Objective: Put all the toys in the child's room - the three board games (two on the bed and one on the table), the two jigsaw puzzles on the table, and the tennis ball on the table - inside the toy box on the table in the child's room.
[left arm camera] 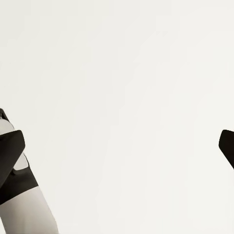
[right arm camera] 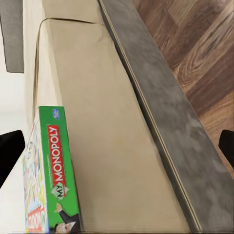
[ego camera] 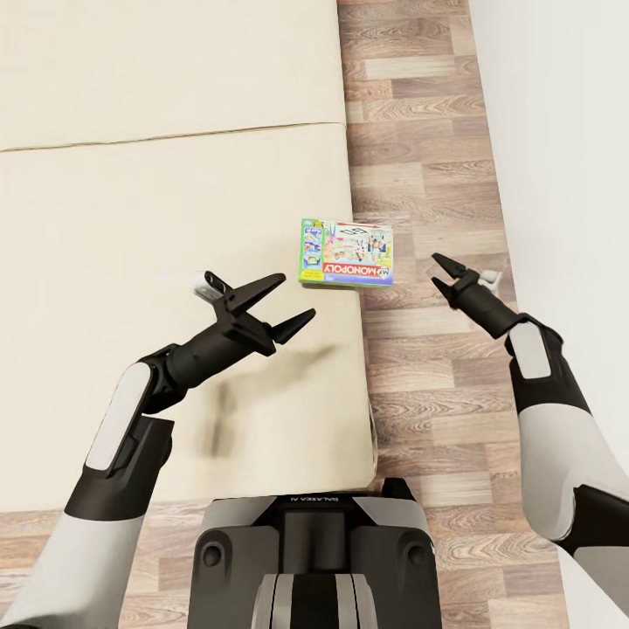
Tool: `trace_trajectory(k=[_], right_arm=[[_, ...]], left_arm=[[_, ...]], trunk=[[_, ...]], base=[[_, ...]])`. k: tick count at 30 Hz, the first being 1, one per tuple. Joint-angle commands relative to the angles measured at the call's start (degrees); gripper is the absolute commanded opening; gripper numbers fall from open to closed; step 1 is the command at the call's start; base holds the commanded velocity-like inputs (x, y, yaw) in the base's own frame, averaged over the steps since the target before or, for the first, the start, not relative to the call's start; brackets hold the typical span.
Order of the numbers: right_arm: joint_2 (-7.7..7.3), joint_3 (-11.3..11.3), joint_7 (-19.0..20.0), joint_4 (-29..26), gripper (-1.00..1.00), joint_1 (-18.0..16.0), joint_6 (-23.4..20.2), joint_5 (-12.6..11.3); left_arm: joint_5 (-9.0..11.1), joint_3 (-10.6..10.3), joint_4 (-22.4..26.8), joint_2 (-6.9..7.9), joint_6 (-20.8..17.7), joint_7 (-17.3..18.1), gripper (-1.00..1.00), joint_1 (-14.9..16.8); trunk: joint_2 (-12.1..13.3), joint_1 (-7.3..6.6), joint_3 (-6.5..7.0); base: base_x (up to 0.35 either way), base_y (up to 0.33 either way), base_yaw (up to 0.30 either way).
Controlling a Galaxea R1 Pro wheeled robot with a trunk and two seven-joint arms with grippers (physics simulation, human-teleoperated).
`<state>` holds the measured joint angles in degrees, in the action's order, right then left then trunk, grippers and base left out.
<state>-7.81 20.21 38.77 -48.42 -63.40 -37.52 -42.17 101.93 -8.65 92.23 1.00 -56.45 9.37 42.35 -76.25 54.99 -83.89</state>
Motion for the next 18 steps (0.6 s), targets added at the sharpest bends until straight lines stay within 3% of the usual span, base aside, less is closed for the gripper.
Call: trace_trajectory(k=[1, 18], right_arm=[[0.01, 0.1, 0.1, 0.0, 1.00, 0.0, -0.4, -0.2], [0.06, 0.1, -0.6, -0.8, 1.00, -0.4, -9.0, -1.7]], left_arm=[[-0.5, -0.1, 0.0, 0.04, 0.0, 0.6, 1.00, 0.0], [-0.4, -0.1, 0.0, 0.06, -0.1, 0.1, 1.00, 0.2]], trunk=[[0.0, 0.00, -0.02], [0.0, 0.00, -0.02]], base=[[0.000, 0.000, 0.000], [0.000, 0.000, 0.000]])
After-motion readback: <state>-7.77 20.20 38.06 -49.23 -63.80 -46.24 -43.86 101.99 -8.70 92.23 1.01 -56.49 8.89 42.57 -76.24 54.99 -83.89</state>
